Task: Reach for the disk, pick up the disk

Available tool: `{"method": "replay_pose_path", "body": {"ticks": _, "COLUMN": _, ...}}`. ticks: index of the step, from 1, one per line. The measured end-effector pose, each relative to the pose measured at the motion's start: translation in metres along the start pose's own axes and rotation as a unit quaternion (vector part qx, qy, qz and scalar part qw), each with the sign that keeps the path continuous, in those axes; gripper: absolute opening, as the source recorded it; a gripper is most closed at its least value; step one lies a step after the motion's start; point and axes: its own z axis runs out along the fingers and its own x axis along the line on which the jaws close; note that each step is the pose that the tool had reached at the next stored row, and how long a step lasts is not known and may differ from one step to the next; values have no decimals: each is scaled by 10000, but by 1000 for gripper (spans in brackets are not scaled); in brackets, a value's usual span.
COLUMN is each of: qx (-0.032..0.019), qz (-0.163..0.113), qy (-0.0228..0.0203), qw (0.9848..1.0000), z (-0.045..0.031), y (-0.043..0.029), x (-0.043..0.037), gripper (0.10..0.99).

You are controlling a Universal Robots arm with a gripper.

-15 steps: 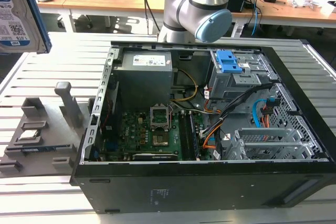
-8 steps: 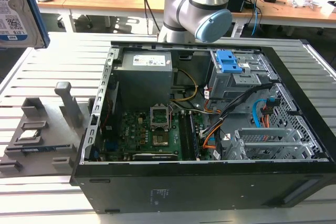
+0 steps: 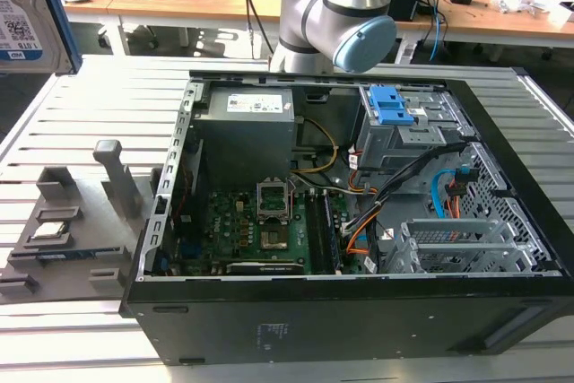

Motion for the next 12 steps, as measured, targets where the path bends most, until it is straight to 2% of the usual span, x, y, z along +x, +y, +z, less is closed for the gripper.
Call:
{"method": "replay_pose_path", "body": {"ticks": 8, "qx": 0, "qz": 0, "qy": 0, "qw": 10000, "z": -11, "y": 0, "x": 0, "gripper": 369}}
{"method": "replay_pose_path", "body": {"ticks": 12, "qx": -1, "qz": 0, "qy": 0, "qw": 10000, "z": -14, "y": -71, "x": 4, "gripper": 369}}
